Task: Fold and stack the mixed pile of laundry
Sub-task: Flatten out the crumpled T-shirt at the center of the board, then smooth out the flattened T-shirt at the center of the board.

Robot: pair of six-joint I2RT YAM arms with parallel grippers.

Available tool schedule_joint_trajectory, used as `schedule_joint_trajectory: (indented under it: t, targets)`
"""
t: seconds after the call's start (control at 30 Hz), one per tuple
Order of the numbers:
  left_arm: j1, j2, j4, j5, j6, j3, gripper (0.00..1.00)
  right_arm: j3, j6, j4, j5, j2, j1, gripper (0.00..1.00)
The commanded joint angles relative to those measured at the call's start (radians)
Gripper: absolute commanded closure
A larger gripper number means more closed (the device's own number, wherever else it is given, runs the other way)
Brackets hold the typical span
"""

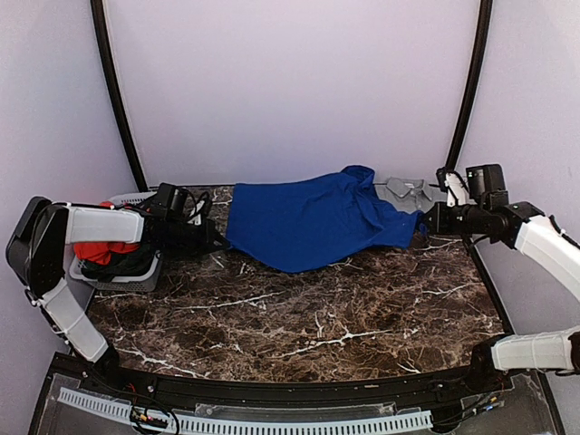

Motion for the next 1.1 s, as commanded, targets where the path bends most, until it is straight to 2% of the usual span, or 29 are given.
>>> schedule_joint_trajectory:
  t: [0.0,0.07,0.23,0.47,0.73,0.8,0.87,0.9,0.93,0.97,1.07]
  targets:
    - [-0.004,-0.096,-0.118,-0.072,0.008,-0.061,1.00,-0.053,0.132,-0.126,0.038,-0.075,0.058,1.00]
    - [-0.009,-0.138,-0.190,-0.100,0.012,-0.081,1.00,-0.026,0.180,-0.166,0.057,-0.106,0.128,1.00]
    - [-0.013,-0.267,-0.374,-0.179,0.013,-0.093,1.00,0.059,0.288,-0.348,0.039,-0.131,0.193,1.00]
    - [-0.026,-0.350,-0.584,-0.183,-0.010,-0.086,1.00,0.006,0.449,-0.529,-0.017,-0.282,0.282,1.00]
    - [-0.040,-0.428,-0.742,-0.183,-0.091,-0.148,1.00,-0.098,0.525,-0.658,-0.148,-0.400,0.359,0.99]
    - [-0.059,-0.442,-0.752,-0.178,-0.108,-0.154,0.98,-0.102,0.546,-0.656,-0.185,-0.410,0.410,0.76]
    - [-0.065,-0.446,-0.779,-0.170,-0.118,-0.153,0.86,-0.087,0.554,-0.679,-0.213,-0.390,0.452,0.62]
    - [-0.067,-0.450,-0.796,-0.171,-0.122,-0.152,0.74,-0.074,0.551,-0.693,-0.223,-0.375,0.473,0.44]
    - [-0.067,-0.463,-0.806,-0.174,-0.132,-0.146,0.68,-0.061,0.546,-0.712,-0.234,-0.358,0.493,0.31]
    - [-0.067,-0.480,-0.828,-0.182,-0.135,-0.142,0.59,-0.045,0.532,-0.733,-0.254,-0.342,0.509,0.26]
    - [-0.067,-0.519,-0.875,-0.227,-0.138,-0.107,0.51,0.027,0.513,-0.778,-0.254,-0.326,0.536,0.23]
